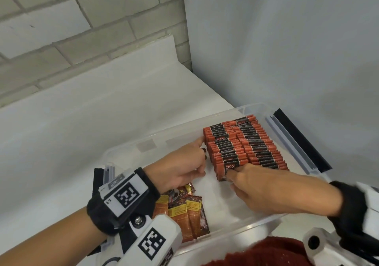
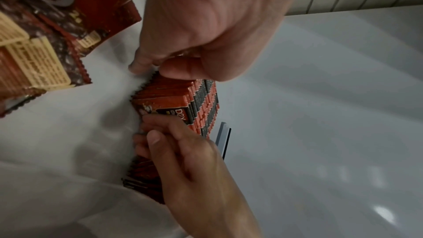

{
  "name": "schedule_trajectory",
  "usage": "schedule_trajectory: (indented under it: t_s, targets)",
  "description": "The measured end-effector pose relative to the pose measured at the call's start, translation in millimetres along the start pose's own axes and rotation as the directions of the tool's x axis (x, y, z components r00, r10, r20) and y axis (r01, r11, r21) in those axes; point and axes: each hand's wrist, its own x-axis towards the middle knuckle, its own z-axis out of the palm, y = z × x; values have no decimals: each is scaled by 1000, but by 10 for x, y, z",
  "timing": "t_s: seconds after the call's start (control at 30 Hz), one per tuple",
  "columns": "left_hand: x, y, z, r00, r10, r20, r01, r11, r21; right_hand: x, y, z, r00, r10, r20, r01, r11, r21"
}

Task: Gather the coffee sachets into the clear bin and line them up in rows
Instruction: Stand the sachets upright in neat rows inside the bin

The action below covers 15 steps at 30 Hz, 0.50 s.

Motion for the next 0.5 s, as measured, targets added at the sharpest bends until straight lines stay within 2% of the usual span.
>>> schedule_trajectory:
  t_s: [0.23,0.33,0.5]
  targets:
    - [66,7,-54,1000,-1,-22,2,999,40,-16,-5,-11,1000,-4,10,4,1000,-26]
    - [51,12,-61,1000,-13,-12,13,1000,7,-15,-1,-6,1000,-4,16,4,1000,-26]
    - [-15,-11,36,995,30,94,-22,996,-84,3,16,-27,999,-2,33,2,1000,8]
